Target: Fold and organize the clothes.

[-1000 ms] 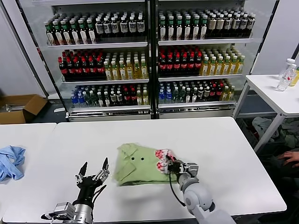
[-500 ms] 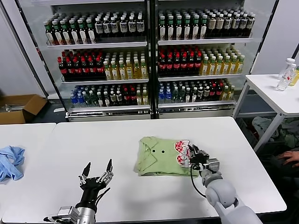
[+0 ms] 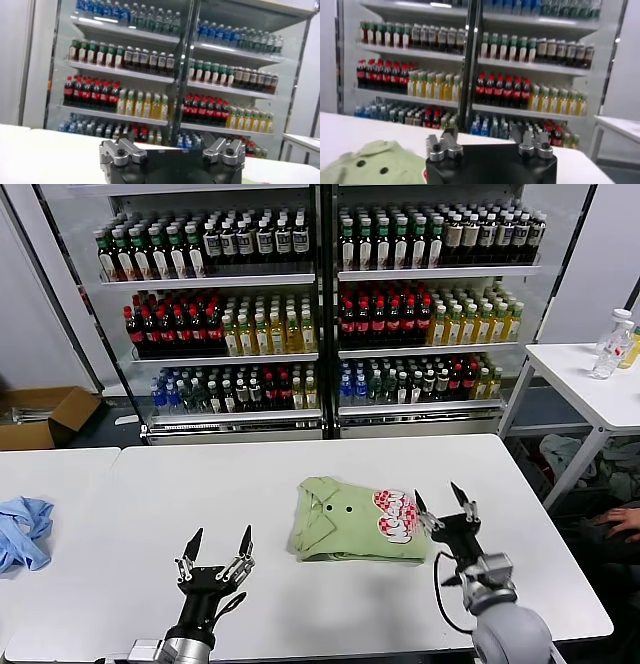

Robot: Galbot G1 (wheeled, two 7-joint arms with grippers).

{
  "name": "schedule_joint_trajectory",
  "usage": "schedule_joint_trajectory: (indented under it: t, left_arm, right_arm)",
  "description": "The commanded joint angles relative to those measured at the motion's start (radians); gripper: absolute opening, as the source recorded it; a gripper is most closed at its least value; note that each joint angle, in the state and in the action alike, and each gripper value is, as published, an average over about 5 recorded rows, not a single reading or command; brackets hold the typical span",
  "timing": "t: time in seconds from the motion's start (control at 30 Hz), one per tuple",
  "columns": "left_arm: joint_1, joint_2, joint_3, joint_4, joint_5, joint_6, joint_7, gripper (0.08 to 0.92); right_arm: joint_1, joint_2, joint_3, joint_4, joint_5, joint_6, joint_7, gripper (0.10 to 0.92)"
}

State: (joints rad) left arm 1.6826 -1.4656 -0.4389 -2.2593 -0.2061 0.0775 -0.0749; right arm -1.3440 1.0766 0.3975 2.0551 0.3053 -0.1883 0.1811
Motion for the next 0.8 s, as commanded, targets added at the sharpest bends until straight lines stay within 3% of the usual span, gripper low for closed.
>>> schedule_joint_trajectory:
  t: [0.03, 0.2, 0.8]
  left_arm:
    - [0.029, 0.000, 0.012, -0.032, 0.050, -0.011, 0.013, 0.823]
    - [0.037, -0.001, 0.008, -0.045, 0.050, -0.011, 0.014, 0.822]
    - [0.067, -0.010, -0.004, -0.083, 0.070, -0.005, 0.023, 0.822]
  right_arm:
    - [-0.305, 0.043, 0.127, 0.201, -0.070, 0.118, -0.002, 0.767]
    - [-0.321, 0.060, 0.116, 0.224, -0.079, 0.112, 0.004, 0.820]
    - [-0.313, 0.068, 0.074, 0.244, -0.124, 0.113, 0.042, 0.823]
